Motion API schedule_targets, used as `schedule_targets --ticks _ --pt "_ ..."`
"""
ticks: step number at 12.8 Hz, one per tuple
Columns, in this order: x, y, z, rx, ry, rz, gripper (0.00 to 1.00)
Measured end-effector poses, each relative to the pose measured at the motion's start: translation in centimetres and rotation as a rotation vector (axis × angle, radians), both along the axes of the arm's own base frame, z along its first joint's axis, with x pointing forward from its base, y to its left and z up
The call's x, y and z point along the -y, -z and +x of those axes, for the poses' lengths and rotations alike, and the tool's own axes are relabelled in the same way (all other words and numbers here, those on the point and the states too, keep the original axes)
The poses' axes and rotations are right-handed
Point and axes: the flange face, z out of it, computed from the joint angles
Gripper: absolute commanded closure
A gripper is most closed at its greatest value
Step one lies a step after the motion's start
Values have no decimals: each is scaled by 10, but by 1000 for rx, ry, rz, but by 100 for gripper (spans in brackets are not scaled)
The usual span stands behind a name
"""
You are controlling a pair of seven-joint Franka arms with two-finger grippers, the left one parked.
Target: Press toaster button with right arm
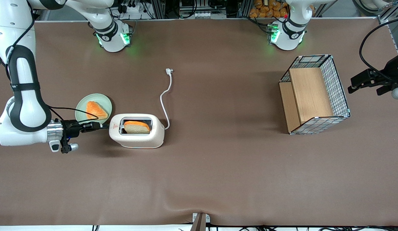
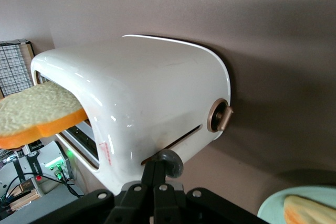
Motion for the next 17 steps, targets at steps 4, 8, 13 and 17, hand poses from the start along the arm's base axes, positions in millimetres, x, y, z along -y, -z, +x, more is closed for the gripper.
schedule_targets --ticks 4,8,13,17 --pt "4 20 -1 -4 4 23 100" --pt "8 34 -2 -7 14 49 100" --pt "11 45 -3 -6 19 68 100" --pt "13 60 -4 10 17 86 100"
